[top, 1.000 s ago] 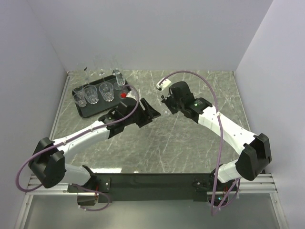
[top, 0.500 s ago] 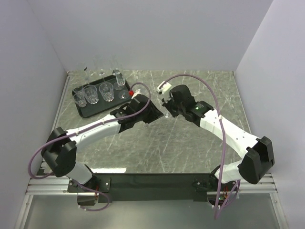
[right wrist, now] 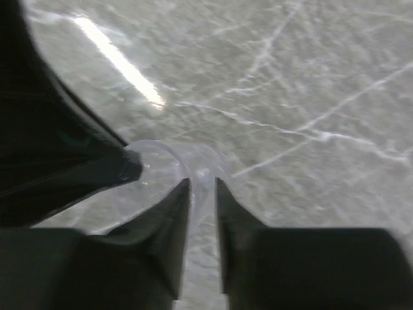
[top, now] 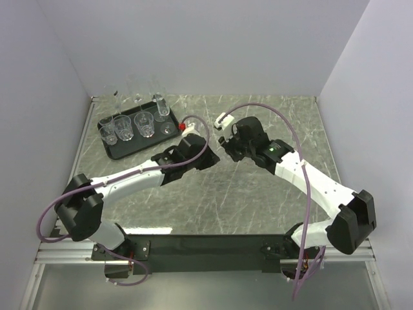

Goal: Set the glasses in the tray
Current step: Pass the glass from one robot arm to another

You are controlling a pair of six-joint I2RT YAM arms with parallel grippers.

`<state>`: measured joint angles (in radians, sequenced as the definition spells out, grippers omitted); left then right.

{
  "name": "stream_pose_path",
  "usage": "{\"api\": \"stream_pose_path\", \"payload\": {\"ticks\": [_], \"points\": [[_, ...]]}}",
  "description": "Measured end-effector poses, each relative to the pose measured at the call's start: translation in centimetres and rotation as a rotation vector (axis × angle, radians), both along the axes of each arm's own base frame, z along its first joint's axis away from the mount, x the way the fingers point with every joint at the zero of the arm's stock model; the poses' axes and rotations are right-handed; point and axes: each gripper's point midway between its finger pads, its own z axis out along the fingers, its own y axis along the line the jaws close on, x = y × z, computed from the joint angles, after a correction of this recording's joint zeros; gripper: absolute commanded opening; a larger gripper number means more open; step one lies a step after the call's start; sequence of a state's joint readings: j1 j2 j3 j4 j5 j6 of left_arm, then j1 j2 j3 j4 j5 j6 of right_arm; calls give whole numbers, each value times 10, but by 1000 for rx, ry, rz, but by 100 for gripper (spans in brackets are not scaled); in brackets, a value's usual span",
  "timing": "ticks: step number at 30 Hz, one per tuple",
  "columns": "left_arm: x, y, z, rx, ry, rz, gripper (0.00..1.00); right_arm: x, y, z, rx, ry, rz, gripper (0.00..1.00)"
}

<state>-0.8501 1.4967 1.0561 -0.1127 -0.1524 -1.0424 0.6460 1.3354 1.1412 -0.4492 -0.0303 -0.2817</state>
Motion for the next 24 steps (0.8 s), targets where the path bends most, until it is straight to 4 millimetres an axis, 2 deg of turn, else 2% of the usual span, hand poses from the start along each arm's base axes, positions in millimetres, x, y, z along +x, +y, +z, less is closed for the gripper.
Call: {"api": "stream_pose_path", "payload": {"ticks": [1,3,7,12,14,18,24], "points": [[-2,2,-4,2,-16,-12,0,-3,2,2,18,5,18,45],[-6,6,-12,12,-38,-32,0,-9,6,8,49,8,51,48],[-11,15,-22,49,-67,-63,0,-18,-4,21,119,4,78,59],[-7,23,-18,65,-106,-64,0,-25,-19,31,196,-5,100,63],[-4,33,-15,68,-123,-48,0,-26,-30,33,220,-12,92,64],[5,71,-13,72,-135,33,0,-28,-55,33,261,-57,68,70],[34,158,-16,82,-129,241,0,-35,-84,23,293,-107,32,72]]}}
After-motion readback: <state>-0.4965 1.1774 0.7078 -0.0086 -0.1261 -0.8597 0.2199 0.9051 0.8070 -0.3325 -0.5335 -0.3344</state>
